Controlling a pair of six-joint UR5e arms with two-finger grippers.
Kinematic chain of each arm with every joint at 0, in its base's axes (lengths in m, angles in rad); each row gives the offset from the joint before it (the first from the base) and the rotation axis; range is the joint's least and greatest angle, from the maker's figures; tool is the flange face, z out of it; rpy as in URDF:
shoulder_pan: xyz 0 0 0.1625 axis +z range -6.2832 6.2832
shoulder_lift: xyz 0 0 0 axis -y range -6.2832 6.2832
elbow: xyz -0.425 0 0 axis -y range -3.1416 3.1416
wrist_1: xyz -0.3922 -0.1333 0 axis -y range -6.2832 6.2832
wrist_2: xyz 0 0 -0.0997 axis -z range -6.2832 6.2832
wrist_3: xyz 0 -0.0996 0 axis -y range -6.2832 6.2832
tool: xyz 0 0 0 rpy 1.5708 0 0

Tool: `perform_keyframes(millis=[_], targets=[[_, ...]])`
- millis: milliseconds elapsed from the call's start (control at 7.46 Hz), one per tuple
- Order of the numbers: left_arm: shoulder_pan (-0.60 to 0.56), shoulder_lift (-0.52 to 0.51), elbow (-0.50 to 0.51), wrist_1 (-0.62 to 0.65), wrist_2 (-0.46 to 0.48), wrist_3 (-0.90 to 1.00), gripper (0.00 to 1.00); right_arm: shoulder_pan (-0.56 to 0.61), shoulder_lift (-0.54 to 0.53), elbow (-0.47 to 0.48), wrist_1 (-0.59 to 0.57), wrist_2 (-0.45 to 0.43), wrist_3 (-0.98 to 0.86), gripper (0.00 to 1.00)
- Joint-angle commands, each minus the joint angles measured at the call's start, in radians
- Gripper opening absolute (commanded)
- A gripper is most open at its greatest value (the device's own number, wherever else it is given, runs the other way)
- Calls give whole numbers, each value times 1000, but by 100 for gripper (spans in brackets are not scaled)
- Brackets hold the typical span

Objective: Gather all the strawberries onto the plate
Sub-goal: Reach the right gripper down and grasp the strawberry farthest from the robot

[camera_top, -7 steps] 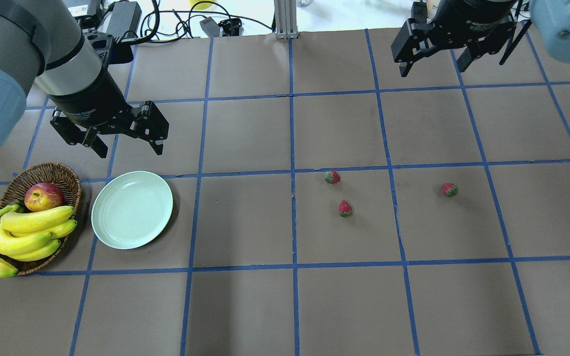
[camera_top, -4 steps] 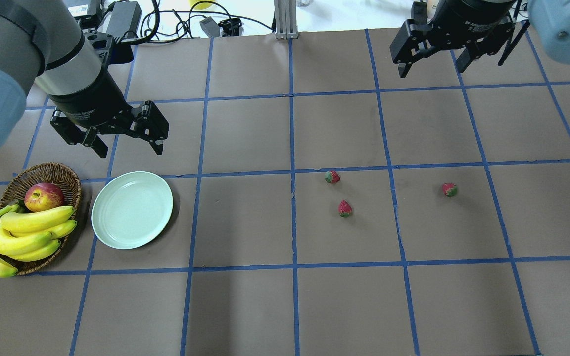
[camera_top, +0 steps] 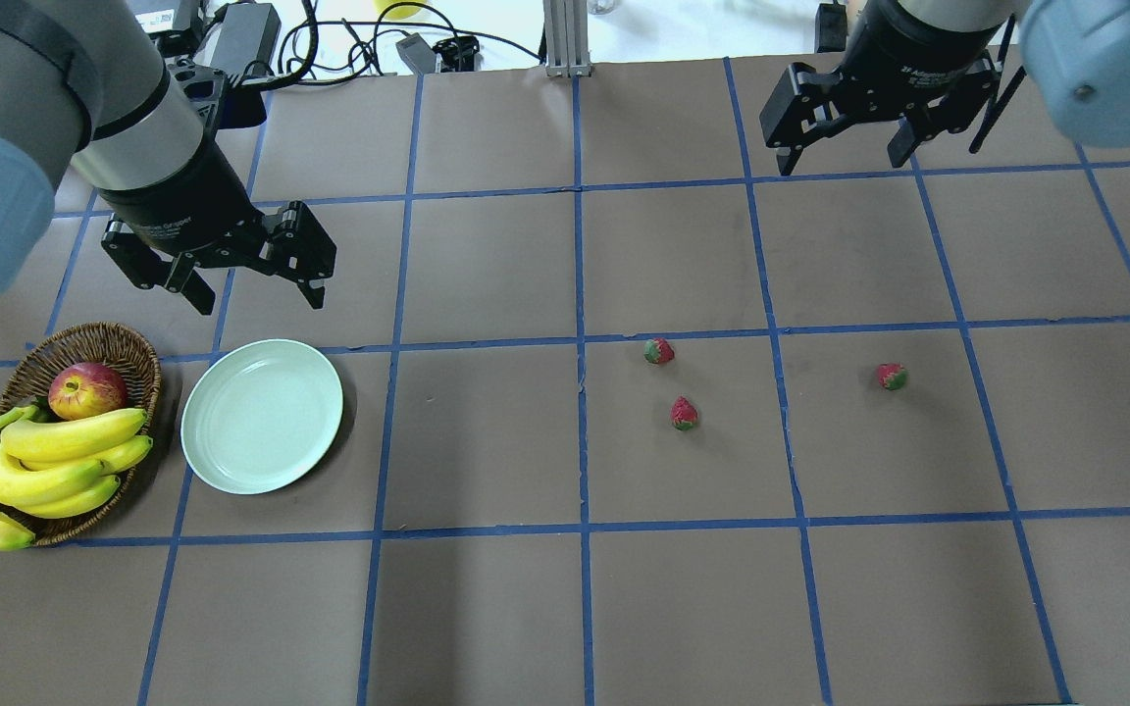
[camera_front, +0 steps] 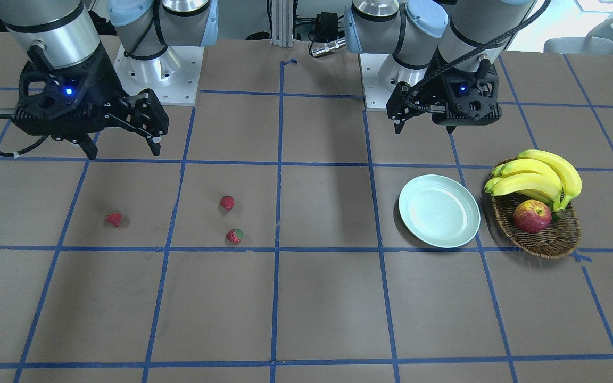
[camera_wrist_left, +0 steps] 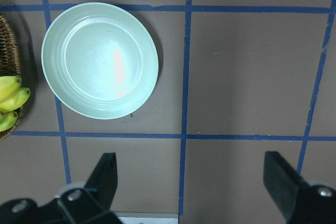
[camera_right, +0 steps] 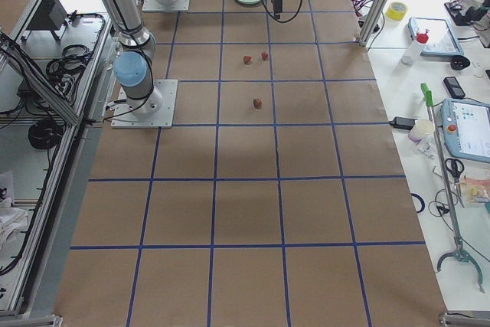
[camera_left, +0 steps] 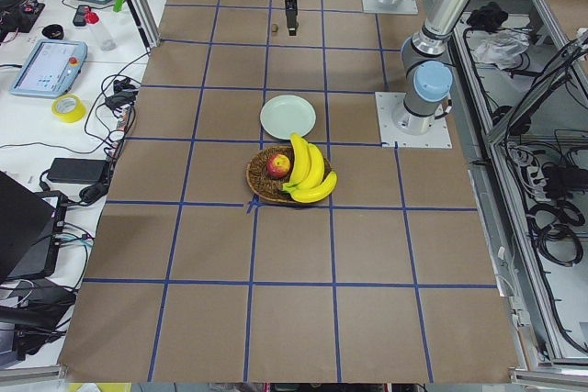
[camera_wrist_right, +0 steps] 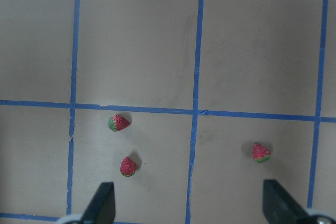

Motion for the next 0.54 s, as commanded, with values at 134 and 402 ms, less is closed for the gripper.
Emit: perform_keyframes(millis=[134,402], targets=[[-1,0,1,0,3,-1,100,116,165,116,-284,-5,135,100],[-1,1,0,0,2,-1,100,222,253,173,-415,-43,384,100]])
